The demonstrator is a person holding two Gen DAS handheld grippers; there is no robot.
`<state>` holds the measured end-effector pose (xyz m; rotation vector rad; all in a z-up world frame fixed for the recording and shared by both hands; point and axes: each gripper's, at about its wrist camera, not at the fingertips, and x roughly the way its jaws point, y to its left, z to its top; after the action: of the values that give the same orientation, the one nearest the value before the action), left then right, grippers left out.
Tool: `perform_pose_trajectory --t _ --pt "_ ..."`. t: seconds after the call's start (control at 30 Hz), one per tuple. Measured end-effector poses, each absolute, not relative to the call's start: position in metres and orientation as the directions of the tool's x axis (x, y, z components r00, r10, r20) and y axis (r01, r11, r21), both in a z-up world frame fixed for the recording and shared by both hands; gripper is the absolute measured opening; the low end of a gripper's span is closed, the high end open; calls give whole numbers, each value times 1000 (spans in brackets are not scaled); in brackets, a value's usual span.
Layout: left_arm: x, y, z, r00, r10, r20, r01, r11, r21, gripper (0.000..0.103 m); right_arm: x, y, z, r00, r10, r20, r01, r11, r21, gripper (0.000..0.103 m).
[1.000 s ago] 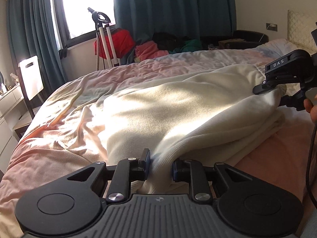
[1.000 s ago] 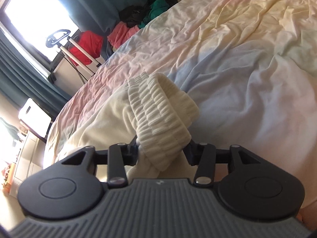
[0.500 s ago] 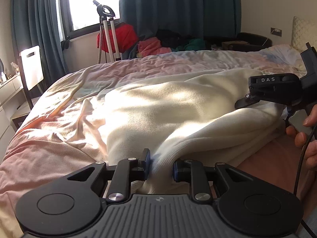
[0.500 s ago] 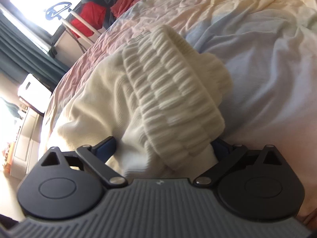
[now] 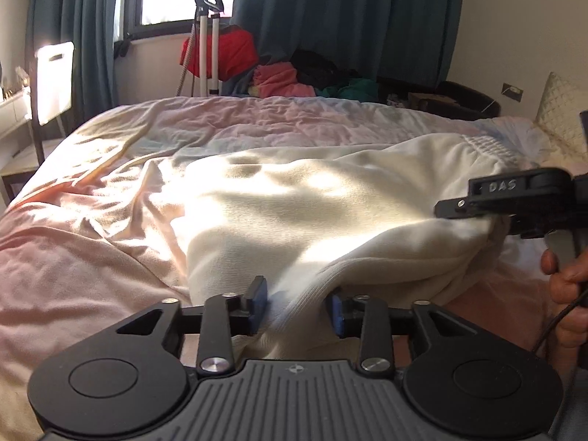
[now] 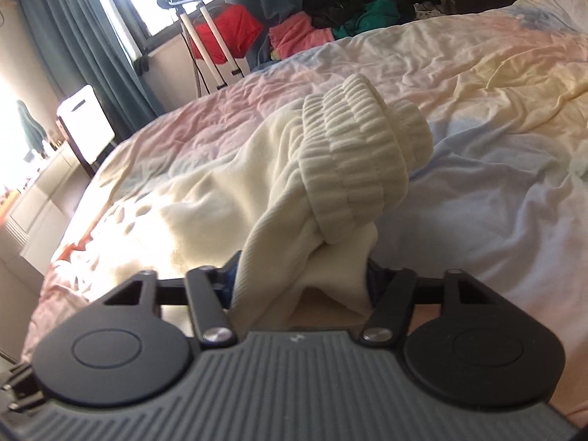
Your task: Fold clothes
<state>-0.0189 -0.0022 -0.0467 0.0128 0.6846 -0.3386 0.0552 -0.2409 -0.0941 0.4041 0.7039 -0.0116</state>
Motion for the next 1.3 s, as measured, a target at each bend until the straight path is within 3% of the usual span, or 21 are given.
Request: perform_pose_trajectory --t 0.03,0.1,0.2,0.3,0.37,0.53,0.87,0.97,1.07,1.13,1.23,1.3 --pt "-21 2 -42 713 -339 -614 329 935 -135 62 56 -241 -95 764 121 -634 146 925 351 51" --pt "-25 13 -33 702 -410 -582 357 910 -211 70 55 -240 -94 765 113 -634 150 926 346 41" --pt "-24 35 -23 707 -478 -521 346 877 -335 82 53 -235 -90 774 91 -626 150 935 322 35" --pt "-13 60 -21 724 -497 -478 272 843 -465 83 50 -229 -84 791 69 -608 143 945 293 33" --pt "1 74 -31 731 -463 -501 176 837 -517 83 48 -225 -80 800 56 -597 137 952 273 32" --pt "32 84 -58 706 -394 -589 35 850 -526 83 43 -217 -71 821 49 -569 109 965 240 32" --pt "47 79 -96 604 -488 -630 -2 790 -613 83 41 -214 -67 836 56 -546 84 970 228 32" --pt "46 78 -95 608 -485 -629 1 793 -610 78 43 -217 -68 833 66 -550 90 964 252 32" --pt "43 75 -90 623 -465 -629 17 812 -583 64 44 -222 -71 830 78 -552 99 954 284 32" --pt "41 75 -84 639 -463 -614 39 817 -576 47 43 -225 -71 836 94 -541 96 945 313 32" --pt "35 72 -72 669 -461 -584 82 826 -558 34 40 -228 -68 847 116 -518 90 930 355 31" --pt "31 72 -63 686 -467 -558 99 820 -564 31 39 -230 -65 852 125 -508 92 920 382 29"
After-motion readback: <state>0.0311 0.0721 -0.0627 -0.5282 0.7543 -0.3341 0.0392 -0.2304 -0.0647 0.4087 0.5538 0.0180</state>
